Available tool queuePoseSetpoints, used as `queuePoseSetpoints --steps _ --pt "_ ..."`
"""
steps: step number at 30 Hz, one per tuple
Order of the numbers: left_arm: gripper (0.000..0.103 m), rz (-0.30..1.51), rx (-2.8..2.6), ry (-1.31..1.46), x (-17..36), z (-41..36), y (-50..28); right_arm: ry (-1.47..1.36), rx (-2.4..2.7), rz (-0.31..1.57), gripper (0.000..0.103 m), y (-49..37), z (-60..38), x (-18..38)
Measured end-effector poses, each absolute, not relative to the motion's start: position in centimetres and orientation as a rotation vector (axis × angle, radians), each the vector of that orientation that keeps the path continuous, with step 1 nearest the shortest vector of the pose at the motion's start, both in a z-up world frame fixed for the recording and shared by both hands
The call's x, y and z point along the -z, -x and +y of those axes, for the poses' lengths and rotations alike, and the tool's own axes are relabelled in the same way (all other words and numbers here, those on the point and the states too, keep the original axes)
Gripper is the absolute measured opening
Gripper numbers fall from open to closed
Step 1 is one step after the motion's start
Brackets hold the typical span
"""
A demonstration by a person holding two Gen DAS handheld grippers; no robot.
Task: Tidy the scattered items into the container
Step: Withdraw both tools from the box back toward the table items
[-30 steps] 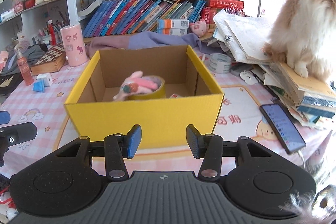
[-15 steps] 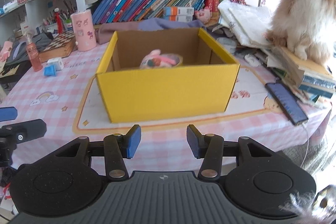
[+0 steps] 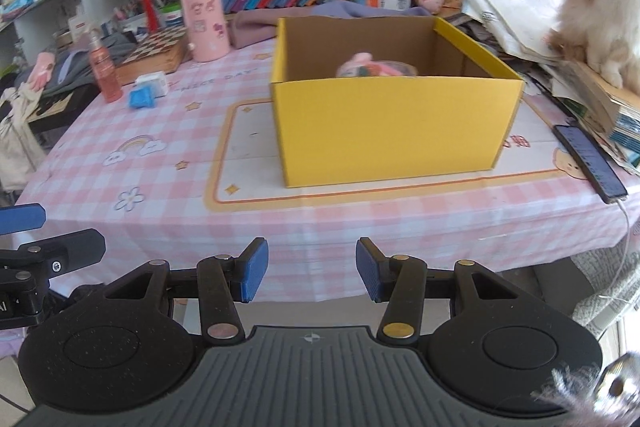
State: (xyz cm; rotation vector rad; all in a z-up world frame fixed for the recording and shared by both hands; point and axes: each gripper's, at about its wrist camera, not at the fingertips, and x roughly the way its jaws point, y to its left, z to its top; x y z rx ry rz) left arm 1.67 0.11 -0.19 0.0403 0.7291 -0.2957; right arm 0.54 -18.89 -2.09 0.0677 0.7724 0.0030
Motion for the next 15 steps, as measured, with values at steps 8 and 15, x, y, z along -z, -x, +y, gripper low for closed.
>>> queuePoseSetpoints --steps 8,15 --pt "0.085 0.733 0.249 -0.013 0.3 2.6 -1.0 -0.035 -0.061 0.774 0.048 -0.6 -16.3 2.1" --pt "0.085 0.738 0.227 -0.003 0.5 3.9 -0.5 -0.020 -0.089 0.780 0.048 -0.6 -14.7 2.2"
